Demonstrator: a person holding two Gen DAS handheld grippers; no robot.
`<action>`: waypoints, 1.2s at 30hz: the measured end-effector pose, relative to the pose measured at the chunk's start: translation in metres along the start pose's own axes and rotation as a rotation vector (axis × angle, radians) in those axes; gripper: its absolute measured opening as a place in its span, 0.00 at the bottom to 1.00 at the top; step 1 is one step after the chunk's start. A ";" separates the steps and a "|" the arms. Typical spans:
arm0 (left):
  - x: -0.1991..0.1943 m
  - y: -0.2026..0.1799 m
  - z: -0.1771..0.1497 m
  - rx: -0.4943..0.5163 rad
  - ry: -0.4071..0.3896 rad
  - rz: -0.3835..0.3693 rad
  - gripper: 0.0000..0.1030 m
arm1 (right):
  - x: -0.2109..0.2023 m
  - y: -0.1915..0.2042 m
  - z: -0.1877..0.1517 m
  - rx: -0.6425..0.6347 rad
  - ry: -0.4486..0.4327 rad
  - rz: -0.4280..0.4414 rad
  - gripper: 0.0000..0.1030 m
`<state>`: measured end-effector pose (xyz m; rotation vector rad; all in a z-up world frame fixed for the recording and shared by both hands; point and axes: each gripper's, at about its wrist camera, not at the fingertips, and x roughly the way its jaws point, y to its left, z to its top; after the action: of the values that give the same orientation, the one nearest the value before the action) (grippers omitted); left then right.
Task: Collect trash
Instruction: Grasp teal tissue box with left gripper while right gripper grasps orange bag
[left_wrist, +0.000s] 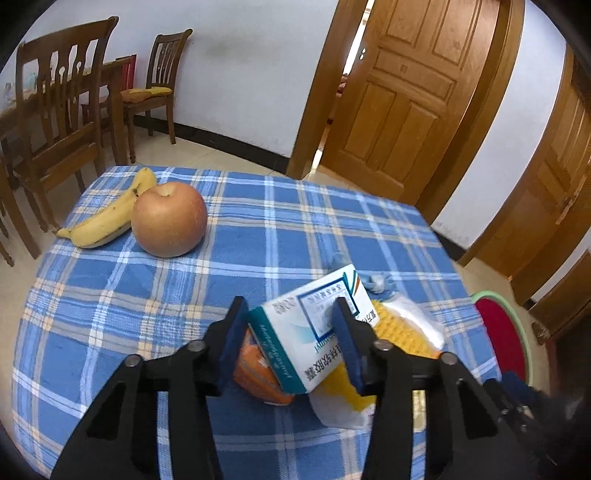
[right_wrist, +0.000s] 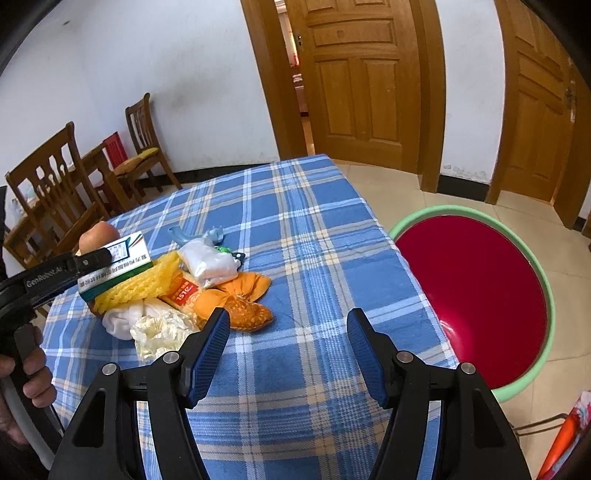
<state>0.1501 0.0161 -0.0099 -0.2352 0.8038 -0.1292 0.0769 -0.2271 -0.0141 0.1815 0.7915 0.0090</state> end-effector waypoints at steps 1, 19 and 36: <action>-0.002 0.000 -0.001 -0.002 -0.003 -0.010 0.39 | 0.000 0.000 0.000 0.000 0.001 0.000 0.65; -0.029 -0.007 -0.014 0.011 -0.041 -0.094 0.23 | 0.008 0.009 0.000 -0.014 0.011 0.035 0.65; -0.031 -0.022 -0.023 0.085 -0.059 -0.114 0.18 | 0.039 0.021 0.002 -0.011 0.067 0.084 0.63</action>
<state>0.1116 -0.0030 0.0021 -0.2039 0.7246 -0.2618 0.1071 -0.2040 -0.0372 0.2046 0.8496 0.0993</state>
